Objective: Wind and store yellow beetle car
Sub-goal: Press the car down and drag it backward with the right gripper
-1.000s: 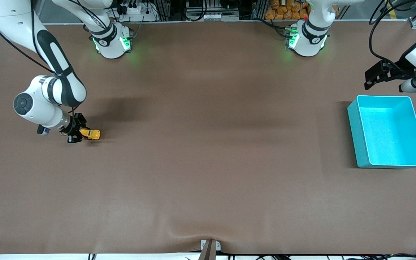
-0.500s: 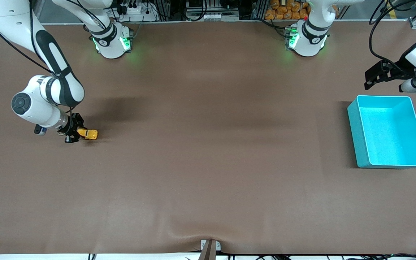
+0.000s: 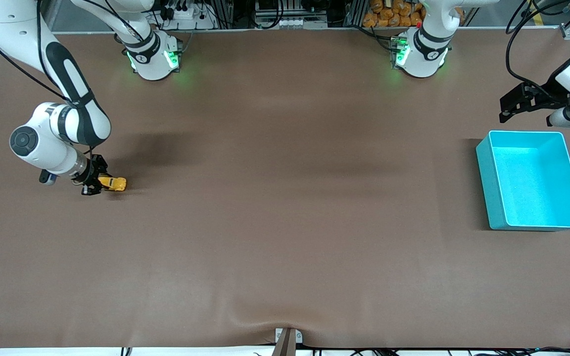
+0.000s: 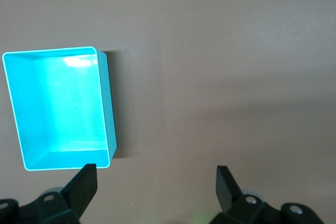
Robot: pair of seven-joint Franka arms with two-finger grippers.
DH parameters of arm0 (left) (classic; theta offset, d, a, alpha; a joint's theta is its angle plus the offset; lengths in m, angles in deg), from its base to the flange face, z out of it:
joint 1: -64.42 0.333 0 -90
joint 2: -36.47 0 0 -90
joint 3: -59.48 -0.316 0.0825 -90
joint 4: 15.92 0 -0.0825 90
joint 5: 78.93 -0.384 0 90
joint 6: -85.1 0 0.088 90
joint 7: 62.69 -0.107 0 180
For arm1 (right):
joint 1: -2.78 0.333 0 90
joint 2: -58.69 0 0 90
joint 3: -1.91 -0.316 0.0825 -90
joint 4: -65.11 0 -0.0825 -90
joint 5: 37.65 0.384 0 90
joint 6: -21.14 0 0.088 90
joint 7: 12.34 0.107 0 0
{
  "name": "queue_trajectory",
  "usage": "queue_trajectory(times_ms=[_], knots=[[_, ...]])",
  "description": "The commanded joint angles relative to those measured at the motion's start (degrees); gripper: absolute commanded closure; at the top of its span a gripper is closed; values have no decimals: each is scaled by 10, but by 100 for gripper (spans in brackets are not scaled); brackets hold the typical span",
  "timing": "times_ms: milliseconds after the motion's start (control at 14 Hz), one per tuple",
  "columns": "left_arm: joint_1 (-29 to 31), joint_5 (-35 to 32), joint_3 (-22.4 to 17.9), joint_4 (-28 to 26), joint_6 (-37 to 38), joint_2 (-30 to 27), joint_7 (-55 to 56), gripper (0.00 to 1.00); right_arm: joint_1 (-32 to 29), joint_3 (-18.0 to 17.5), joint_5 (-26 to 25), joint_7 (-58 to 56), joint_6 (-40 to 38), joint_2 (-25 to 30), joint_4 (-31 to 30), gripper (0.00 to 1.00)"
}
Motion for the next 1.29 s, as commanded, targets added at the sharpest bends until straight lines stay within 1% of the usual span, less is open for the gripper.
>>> queue_trajectory(times_ms=[0, 643, 929, 1214], knots=[[7, 13, 0, -1, -3, -7, -14, 0, -15, 4, -19, 1, 34, -58, 19, 83], [7, 13, -2, -1, -3, -6, -14, 0, -61, 3, -81, -4, 49, -74, 33, 84], [7, 13, -2, -1, -3, -5, -14, 0, -88, 2, -83, -44, 48, -75, 43, 84], [7, 13, -2, 0, -4, -5, -14, 0, -101, 2, -83, -64, 48, -77, 50, 86]])
